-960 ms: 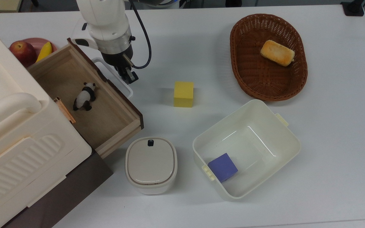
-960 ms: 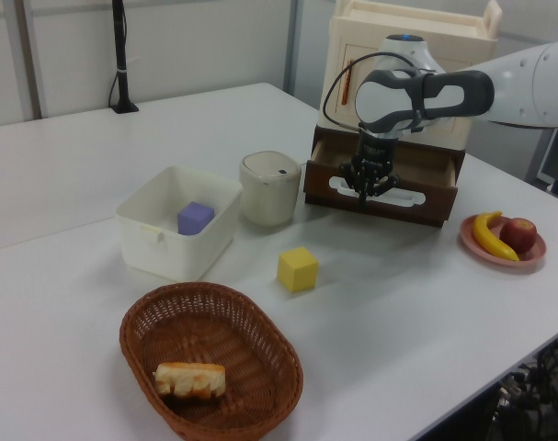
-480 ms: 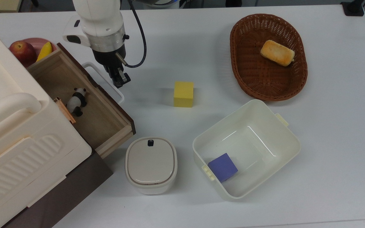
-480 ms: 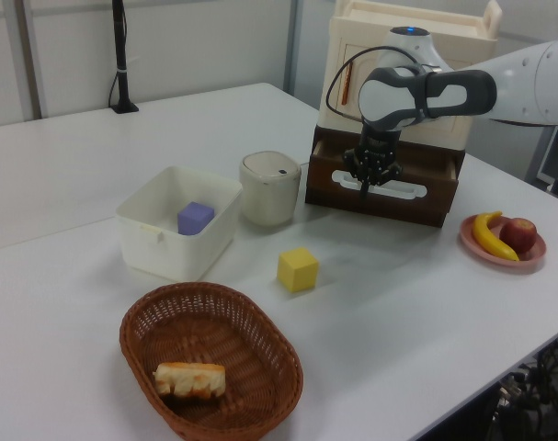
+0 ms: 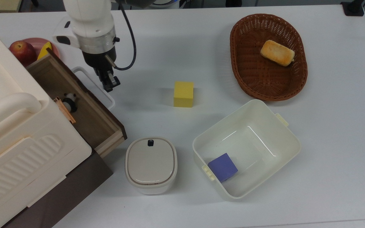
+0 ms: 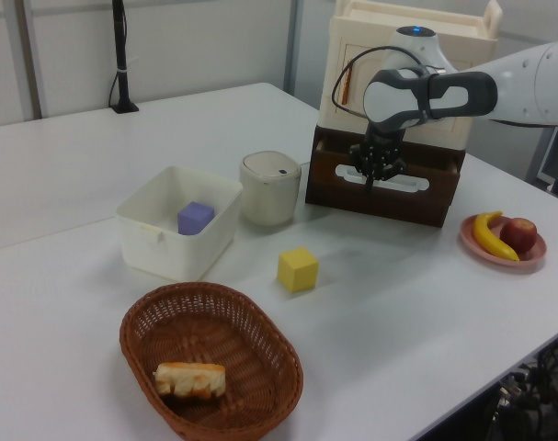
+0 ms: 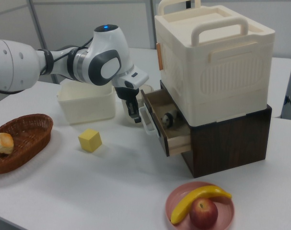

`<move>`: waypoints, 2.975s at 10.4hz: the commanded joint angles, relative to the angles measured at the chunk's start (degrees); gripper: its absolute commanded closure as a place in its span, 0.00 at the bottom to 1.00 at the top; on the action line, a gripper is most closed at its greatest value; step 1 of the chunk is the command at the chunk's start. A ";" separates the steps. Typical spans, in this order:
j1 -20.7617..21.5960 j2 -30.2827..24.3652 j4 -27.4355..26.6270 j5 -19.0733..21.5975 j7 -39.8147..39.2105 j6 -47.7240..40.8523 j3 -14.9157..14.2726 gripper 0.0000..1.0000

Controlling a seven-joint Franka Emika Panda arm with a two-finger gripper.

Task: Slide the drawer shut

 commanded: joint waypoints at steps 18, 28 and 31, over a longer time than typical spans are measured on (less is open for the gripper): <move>-5.78 4.89 6.90 -3.21 -0.18 6.37 -1.28 1.00; 6.15 2.53 5.32 -8.57 -1.67 1.47 4.24 1.00; 8.27 -2.30 5.41 -7.43 -14.63 -6.86 6.63 1.00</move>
